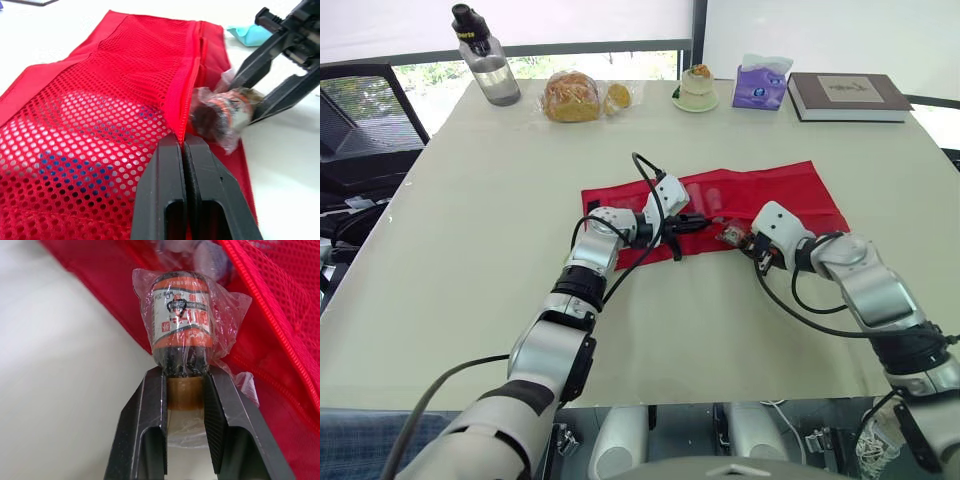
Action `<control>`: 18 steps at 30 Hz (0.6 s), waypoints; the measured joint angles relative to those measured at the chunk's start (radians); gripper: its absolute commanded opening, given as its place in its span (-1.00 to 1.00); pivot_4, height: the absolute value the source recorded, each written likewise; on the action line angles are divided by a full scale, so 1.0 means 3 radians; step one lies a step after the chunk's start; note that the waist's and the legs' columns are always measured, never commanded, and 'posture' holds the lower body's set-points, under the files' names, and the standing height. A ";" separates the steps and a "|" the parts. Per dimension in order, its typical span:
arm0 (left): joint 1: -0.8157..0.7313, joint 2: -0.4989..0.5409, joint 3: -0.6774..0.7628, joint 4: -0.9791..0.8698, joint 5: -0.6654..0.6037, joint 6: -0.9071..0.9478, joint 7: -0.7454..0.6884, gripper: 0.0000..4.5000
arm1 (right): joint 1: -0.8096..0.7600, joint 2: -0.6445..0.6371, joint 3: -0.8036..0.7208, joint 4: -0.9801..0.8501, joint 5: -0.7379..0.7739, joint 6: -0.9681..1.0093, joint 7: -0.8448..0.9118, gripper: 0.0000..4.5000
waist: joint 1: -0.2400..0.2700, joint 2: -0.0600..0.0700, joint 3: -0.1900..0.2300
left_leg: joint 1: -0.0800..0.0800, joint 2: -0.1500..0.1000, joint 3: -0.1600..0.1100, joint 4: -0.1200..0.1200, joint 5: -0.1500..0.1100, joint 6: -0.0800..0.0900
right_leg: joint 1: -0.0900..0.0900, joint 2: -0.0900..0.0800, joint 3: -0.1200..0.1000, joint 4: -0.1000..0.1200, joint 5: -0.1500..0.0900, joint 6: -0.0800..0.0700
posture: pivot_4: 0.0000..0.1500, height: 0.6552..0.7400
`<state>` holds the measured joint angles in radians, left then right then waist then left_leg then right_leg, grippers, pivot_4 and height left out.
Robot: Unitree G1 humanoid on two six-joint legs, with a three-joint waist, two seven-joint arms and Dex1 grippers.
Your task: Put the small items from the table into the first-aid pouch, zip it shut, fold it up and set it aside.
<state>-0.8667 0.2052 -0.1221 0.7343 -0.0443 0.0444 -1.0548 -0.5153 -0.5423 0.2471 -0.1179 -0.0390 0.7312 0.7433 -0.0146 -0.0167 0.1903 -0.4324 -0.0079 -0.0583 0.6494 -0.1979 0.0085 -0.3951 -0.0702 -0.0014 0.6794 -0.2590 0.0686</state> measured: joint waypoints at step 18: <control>0.0092 -0.0001 -0.0113 -0.0196 0.0001 0.0092 -0.0047 -1.00 | -0.0200 0.0688 -0.0250 -0.0023 0.0040 0.0840 -0.0926 -0.80 | -0.0005 0.0001 0.0000 | 0.0000 0.0000 0.0000 -0.0001 0.0000 0.0000 | -0.0002 0.0001 0.0000 0.0001 0.0000 -0.0001 | 1.00 0.84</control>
<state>-0.8392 0.2049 -0.1560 0.6755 -0.0441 0.0721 -1.0688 -0.5753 -0.3359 0.1721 -0.1248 -0.0269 0.9833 0.4657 -0.0161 -0.0164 0.1901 -0.4323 -0.0078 -0.0584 0.6490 -0.1979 0.0085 -0.3955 -0.0699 -0.0012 0.6796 -0.2589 0.0684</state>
